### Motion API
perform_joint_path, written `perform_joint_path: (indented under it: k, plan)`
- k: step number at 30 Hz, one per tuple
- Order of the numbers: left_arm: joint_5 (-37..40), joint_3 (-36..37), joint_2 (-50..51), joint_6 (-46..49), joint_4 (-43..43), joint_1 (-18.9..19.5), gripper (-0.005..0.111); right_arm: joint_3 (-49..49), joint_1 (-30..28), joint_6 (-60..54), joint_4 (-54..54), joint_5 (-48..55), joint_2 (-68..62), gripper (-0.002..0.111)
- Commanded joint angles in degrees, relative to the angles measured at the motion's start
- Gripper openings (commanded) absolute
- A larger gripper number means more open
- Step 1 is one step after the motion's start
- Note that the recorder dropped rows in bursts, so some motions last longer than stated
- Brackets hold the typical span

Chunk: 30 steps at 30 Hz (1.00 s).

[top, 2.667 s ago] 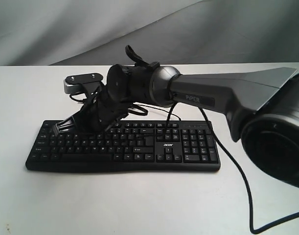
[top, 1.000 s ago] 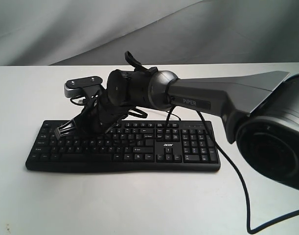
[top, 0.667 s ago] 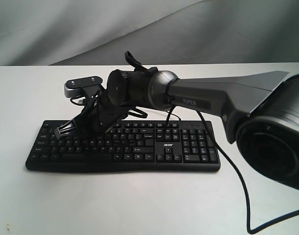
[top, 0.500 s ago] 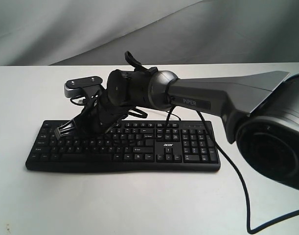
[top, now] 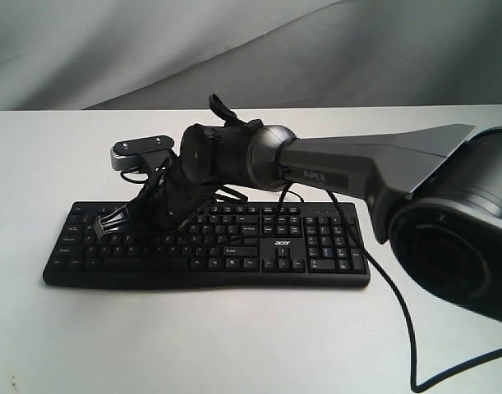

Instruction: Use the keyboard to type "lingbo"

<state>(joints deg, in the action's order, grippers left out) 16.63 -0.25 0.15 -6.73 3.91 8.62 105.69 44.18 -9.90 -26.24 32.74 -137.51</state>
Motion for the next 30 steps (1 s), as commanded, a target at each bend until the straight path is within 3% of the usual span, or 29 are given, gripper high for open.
perform_joint_path:
  k: [1,30]
  plan:
    - [-0.26,0.25,-0.15,-0.23,-0.46,0.11,0.001,0.42,-0.1,0.02,-0.1,-0.02,-0.04,0.0]
    - [-0.26,0.25,-0.15,-0.23,-0.46,0.11,0.001,0.42,-0.1,0.77,2.46,3.22,3.97,0.0]
